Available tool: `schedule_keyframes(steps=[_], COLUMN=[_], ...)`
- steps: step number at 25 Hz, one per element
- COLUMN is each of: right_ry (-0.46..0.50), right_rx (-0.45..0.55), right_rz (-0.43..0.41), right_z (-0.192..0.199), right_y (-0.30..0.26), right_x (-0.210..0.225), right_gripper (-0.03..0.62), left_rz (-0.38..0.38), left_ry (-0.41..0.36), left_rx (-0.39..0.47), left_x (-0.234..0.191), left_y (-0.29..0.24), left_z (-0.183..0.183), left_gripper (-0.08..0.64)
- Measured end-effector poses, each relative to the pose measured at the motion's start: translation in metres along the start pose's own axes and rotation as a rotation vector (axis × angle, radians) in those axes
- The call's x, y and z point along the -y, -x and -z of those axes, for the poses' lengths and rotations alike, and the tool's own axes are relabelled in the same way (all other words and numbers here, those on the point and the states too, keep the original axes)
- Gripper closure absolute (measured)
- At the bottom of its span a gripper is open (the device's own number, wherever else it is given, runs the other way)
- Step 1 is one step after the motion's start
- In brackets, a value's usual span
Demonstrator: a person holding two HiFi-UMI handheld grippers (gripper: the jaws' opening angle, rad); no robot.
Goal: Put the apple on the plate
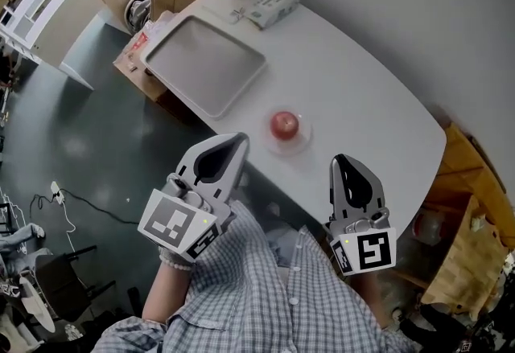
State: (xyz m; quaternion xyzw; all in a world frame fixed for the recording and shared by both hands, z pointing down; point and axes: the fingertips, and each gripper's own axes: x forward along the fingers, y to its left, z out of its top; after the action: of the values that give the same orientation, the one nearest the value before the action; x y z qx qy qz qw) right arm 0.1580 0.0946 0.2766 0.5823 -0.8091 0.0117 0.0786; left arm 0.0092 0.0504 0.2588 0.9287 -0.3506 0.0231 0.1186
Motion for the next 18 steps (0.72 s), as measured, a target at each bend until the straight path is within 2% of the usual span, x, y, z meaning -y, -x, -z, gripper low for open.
schedule_keyframes(steps=[6,11,14,18], right_ry=[0.014,-0.042,-0.11,-0.172], right_rx=[-0.026,-0.083,-0.119,-0.187], right_rz=[0.165,0.265,0.317,0.362], right_z=[0.005,0.017,0.031,0.053], right_y=[-0.024,-0.042,-0.051,-0.065], right_x=[0.018,0.03,0.035,0.037], right_gripper=[0.563,0.563,0.563,0.563], left_rz=[0.086,0.182,0.234,0.256], left_ry=[-0.034,-0.052,-0.003,0.08], left_rx=[-0.06,-0.118,-0.144,-0.186], left_x=[-0.029,-0.045,-0.057,-0.079], left_y=[-0.033,-0.059,-0.071,-0.084], left_z=[0.0,0.009,0.021,0.039], left_gripper=[0.551,0.551,0.551,0.551])
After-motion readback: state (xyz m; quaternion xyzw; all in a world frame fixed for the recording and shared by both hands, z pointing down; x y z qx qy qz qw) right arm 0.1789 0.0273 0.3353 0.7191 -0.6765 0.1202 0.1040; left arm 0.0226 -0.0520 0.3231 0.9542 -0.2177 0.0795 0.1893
